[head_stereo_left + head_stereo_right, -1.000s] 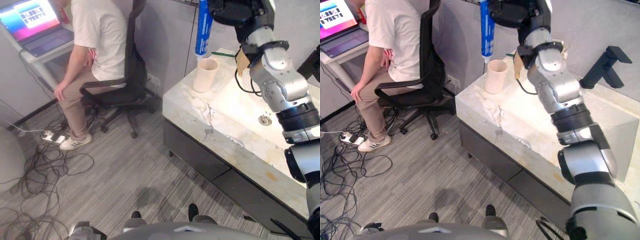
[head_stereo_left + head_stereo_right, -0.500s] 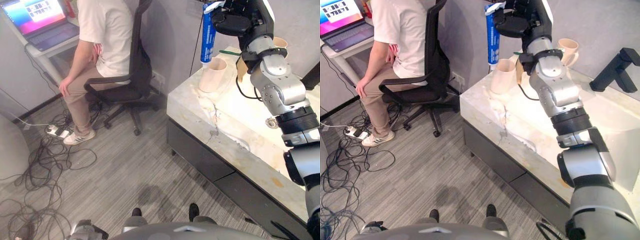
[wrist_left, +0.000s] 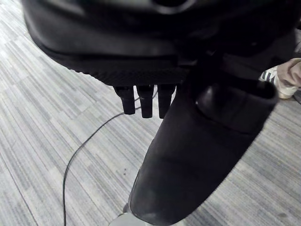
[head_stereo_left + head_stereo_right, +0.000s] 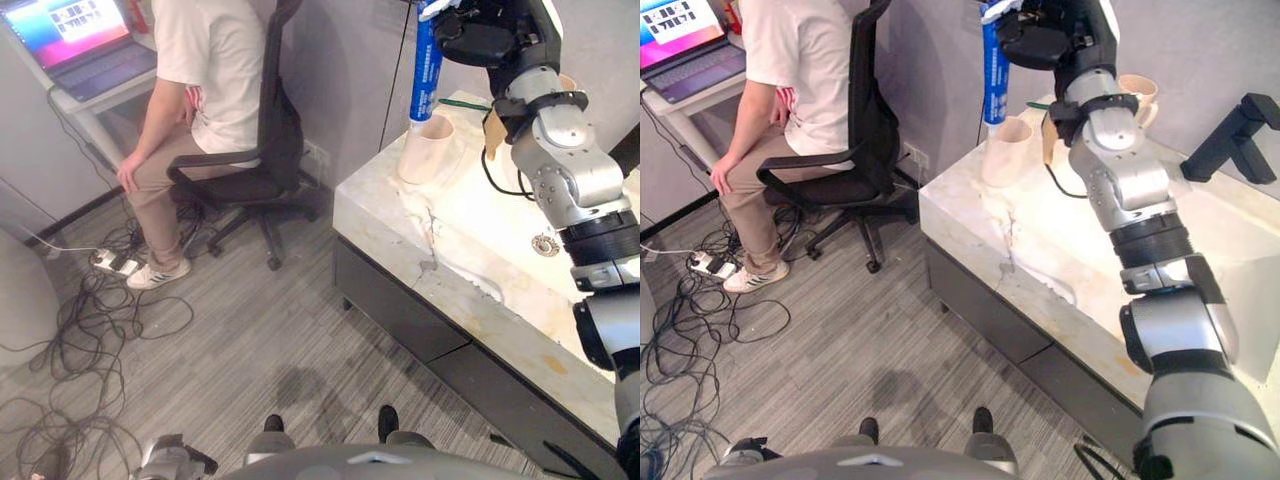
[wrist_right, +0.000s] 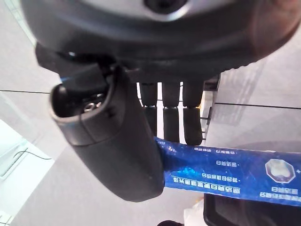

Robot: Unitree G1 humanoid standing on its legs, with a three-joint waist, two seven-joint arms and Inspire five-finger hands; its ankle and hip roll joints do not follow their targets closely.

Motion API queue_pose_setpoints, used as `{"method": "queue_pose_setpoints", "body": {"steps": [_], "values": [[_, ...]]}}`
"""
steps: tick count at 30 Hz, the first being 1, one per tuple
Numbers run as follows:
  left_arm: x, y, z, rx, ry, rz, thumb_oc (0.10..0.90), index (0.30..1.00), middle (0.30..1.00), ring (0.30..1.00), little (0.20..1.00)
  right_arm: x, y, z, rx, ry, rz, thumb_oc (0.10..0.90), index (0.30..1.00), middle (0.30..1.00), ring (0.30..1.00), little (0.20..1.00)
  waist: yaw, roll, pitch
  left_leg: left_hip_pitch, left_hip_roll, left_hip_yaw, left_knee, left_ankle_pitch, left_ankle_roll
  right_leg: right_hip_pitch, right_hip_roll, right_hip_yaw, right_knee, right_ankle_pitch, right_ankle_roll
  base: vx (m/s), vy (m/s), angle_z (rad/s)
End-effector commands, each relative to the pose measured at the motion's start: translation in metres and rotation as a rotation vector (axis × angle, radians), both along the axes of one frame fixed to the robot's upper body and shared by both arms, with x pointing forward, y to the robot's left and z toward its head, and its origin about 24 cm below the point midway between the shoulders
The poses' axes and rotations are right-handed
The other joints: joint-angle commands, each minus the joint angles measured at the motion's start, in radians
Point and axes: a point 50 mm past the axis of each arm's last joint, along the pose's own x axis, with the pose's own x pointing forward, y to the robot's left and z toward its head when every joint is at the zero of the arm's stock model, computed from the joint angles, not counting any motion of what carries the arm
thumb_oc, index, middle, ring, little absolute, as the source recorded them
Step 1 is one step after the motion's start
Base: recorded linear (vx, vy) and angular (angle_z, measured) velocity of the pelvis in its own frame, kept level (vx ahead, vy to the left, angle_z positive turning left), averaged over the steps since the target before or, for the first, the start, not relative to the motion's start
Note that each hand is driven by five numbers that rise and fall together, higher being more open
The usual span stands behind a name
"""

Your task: Organize the bathroom.

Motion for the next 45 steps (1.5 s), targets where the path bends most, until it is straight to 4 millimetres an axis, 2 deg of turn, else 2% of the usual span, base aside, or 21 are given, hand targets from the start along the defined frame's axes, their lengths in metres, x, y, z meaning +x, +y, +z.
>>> {"method": "queue_pose_setpoints", "body": {"steps": [1,14,26,45], "values": [[-0.017,0.049,0.018,0.181,0.072,-0.01,0.8,0.9,0.9,0.9,0.9,-0.036,0.003,0.098,0.002,-0.404,0.018,0.4,0.3,0.3,0.3,0.3,0.009,-0.066,-0.062,-0.001,0.047,0.015,0.06,-0.034,0.018,-0.068,-0.064,0.128,0.097,-0.064,0.045,0.01,-0.036,-0.01],[-0.016,0.053,0.019,0.191,0.066,0.002,0.8,0.9,0.9,0.9,0.9,-0.036,0.001,0.099,0.046,-0.411,0.031,0.4,0.3,0.3,0.3,0.3,0.011,-0.059,-0.052,-0.021,0.053,0.014,0.079,-0.032,0.016,-0.076,-0.059,0.132,0.104,-0.068,0.037,0.0,-0.012,0.0],[-0.018,0.053,0.018,0.191,0.066,0.028,0.8,0.9,0.9,0.9,0.9,-0.029,0.007,0.092,0.07,-0.382,0.049,0.4,0.3,0.3,0.3,0.3,0.012,-0.053,-0.043,-0.028,0.05,0.009,0.078,-0.027,0.018,-0.077,-0.064,0.122,0.103,-0.068,0.033,0.0,0.0,0.0],[-0.001,0.046,0.018,0.185,0.041,-0.002,0.8,0.9,0.9,0.9,0.9,-0.019,0.01,0.077,0.167,-0.32,0.061,0.4,0.3,0.3,0.3,0.3,0.013,-0.058,-0.021,-0.04,0.042,0.003,0.096,-0.033,0.025,-0.085,-0.065,0.133,0.107,-0.062,0.032,0.0,0.003,0.0]]}}
